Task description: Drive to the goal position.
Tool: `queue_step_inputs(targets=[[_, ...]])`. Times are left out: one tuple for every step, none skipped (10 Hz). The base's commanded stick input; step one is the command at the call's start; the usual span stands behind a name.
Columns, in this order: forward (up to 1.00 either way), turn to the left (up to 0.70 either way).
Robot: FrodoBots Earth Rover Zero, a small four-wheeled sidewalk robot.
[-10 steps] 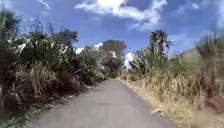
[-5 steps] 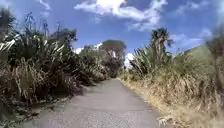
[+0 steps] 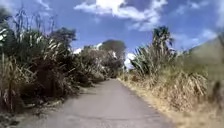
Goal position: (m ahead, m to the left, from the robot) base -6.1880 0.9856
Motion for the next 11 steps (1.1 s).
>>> queue_step_inputs(targets=[[0.70,-0.06],[0.70,-0.07],[0.70,-0.05],[0.70,-0.03],[0.70,-0.01],[0.70,0.00],[0.70,0.00],[0.70,0.00],[0.70,0.00],[0.70,0.00],[0.70,0.00]])
